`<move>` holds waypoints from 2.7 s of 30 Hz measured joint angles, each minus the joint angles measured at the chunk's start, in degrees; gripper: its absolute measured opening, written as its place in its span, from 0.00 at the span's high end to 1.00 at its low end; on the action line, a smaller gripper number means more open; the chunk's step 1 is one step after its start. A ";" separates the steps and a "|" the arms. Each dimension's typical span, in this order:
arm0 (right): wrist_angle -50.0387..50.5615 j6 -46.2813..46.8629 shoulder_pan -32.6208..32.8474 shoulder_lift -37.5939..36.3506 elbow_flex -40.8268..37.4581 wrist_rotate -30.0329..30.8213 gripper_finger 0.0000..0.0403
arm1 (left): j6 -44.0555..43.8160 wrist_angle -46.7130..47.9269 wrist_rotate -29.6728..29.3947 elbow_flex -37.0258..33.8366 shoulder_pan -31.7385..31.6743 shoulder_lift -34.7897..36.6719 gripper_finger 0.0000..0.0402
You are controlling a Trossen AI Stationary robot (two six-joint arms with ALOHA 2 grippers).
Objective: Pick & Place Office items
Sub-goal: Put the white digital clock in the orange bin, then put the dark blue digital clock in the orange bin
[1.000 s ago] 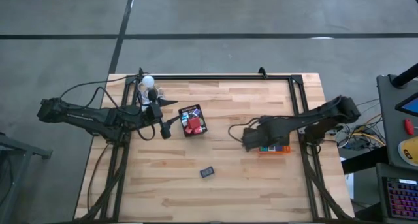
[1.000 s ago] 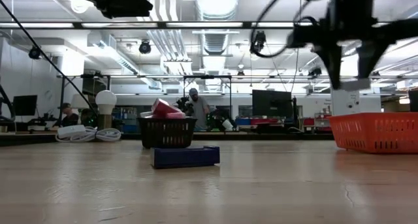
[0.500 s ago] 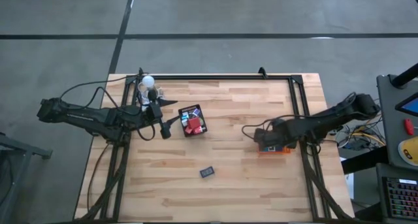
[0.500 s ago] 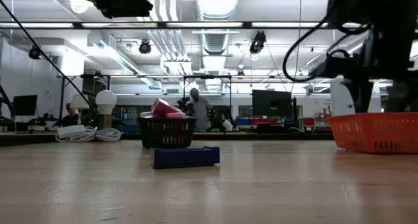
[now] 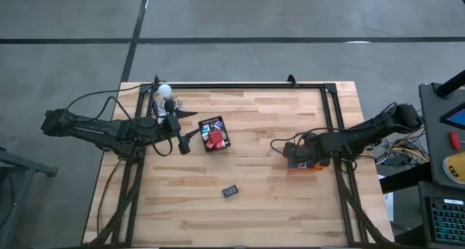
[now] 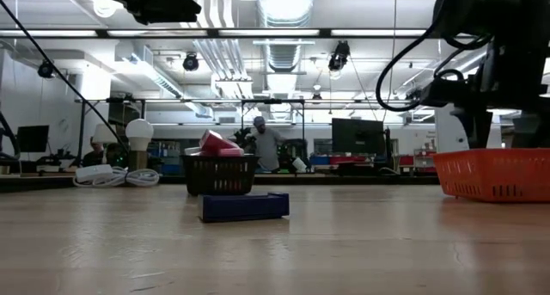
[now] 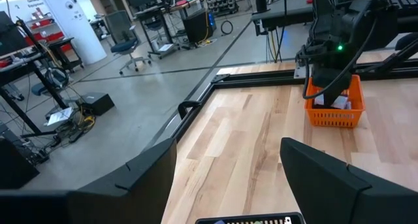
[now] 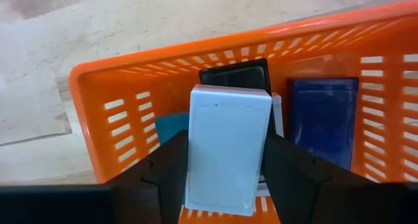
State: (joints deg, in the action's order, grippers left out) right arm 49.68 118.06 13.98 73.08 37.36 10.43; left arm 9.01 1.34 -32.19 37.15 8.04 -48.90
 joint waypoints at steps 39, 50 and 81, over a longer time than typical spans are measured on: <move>10.11 -8.81 0.02 0.16 12.98 3.28 0.44 | -0.02 0.00 -0.02 0.01 0.01 0.00 0.31; 11.06 -11.58 0.02 0.09 14.76 5.25 0.44 | -0.02 -0.01 -0.01 0.02 0.01 0.01 0.31; 6.30 -16.37 0.04 0.18 16.89 8.67 0.44 | 0.00 0.00 -0.01 -0.01 0.02 0.02 0.31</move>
State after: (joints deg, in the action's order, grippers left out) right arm 55.99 101.69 14.02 73.25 54.25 19.10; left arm 9.01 1.34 -32.20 37.15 8.05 -48.88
